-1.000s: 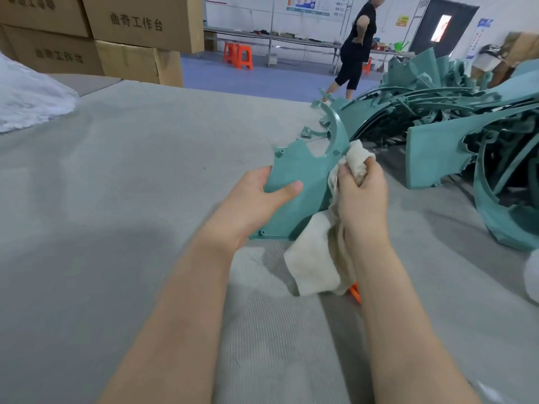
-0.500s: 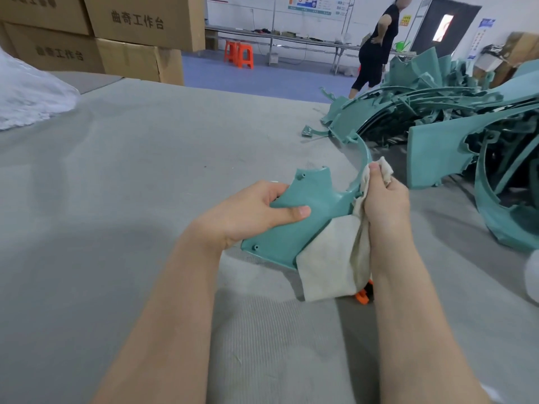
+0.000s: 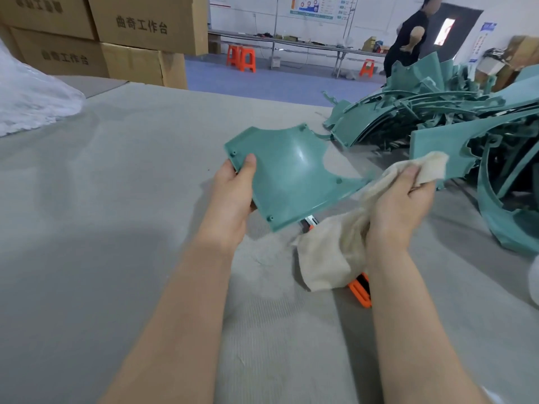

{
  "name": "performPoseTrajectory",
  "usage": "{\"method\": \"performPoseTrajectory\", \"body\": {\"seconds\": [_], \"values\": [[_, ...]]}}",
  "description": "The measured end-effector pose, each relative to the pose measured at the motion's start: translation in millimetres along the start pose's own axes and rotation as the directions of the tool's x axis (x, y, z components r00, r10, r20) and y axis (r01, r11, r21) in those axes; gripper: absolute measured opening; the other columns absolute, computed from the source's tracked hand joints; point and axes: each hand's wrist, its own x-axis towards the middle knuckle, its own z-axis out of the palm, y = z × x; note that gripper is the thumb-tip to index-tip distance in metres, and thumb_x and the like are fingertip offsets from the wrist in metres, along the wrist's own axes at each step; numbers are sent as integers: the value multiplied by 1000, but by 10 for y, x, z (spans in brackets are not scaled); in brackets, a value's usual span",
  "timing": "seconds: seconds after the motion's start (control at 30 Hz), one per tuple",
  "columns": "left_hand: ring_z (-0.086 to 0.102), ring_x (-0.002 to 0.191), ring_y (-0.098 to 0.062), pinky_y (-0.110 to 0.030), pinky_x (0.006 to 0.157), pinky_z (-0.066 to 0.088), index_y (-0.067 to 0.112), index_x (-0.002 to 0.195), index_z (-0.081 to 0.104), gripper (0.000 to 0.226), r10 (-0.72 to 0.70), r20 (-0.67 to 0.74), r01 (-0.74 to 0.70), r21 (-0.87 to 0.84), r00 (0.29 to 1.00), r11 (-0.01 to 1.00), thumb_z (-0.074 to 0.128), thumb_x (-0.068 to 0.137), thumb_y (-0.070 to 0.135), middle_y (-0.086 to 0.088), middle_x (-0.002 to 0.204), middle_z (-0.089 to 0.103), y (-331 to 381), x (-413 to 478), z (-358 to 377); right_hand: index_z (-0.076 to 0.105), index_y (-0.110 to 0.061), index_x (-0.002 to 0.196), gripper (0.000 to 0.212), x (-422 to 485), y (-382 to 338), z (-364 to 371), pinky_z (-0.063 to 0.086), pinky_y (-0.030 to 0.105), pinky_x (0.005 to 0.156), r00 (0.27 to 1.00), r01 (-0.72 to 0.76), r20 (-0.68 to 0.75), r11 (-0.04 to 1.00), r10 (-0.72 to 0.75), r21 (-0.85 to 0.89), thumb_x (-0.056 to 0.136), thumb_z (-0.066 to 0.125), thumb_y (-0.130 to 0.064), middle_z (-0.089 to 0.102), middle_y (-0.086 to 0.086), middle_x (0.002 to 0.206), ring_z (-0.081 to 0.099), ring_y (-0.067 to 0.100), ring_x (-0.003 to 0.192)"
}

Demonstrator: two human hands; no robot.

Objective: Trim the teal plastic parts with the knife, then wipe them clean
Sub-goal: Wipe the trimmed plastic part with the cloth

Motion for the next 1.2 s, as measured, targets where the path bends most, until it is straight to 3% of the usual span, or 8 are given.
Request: {"method": "performPoseTrajectory", "body": {"seconds": [0.17,0.27,0.37,0.53,0.73,0.87,1.0,1.2], "values": [[67,96,-18,-40,88,55,22,99,60,15,152,-50,-142,166,987,976,46,102,26,0,102,70,-25,-72,148,52,-18,125,35,-361,-145,156,41,22,98,889,326,288,933,-357,150,101,33,-37,59,-7,115,55,-1,109],[66,104,-19,-46,100,48,18,110,61,19,167,65,-175,161,984,971,45,102,26,-3,110,70,-18,-149,235,38,-1,143,67,-608,-158,287,24,42,116,706,504,615,860,-352,-86,97,23,-47,43,12,145,36,19,137],[65,102,-9,-38,103,47,21,111,61,41,13,343,63,-208,939,976,32,101,47,6,104,70,25,-215,280,21,-18,154,66,-745,-112,339,-11,40,119,555,690,761,697,-335,-197,95,13,-46,13,-2,162,-2,13,150],[68,84,-12,-26,86,55,14,90,64,65,-46,299,165,-385,953,908,25,95,65,0,81,68,44,-158,144,44,-12,144,50,-886,-94,341,5,40,121,422,688,826,726,-373,-24,99,29,-30,41,0,151,26,15,145],[68,90,-20,-28,88,54,8,93,72,80,-93,329,236,-430,940,872,25,90,72,-9,92,69,62,-136,55,63,0,123,30,-896,-40,331,33,46,112,461,590,781,803,-421,84,96,52,-5,58,10,136,48,24,132],[58,120,-23,-34,109,40,6,121,62,86,-80,498,308,-395,864,865,20,89,74,-11,122,65,78,-202,140,47,1,138,46,-868,-76,322,11,53,119,587,636,705,765,-399,-97,98,44,-23,33,17,154,16,31,148],[62,115,-19,-30,98,50,11,118,67,85,-107,599,355,-313,794,881,18,89,74,-8,122,66,71,-274,222,37,1,143,58,-821,-185,285,1,49,119,712,556,575,823,-402,-113,94,49,-28,26,16,156,7,28,148],[64,107,-11,-27,92,51,22,125,58,70,-147,598,281,-137,788,950,24,87,70,3,113,69,10,-305,306,58,5,95,28,-623,-283,336,43,52,85,748,642,352,748,-563,-168,78,62,-17,52,23,102,50,37,96]]}}
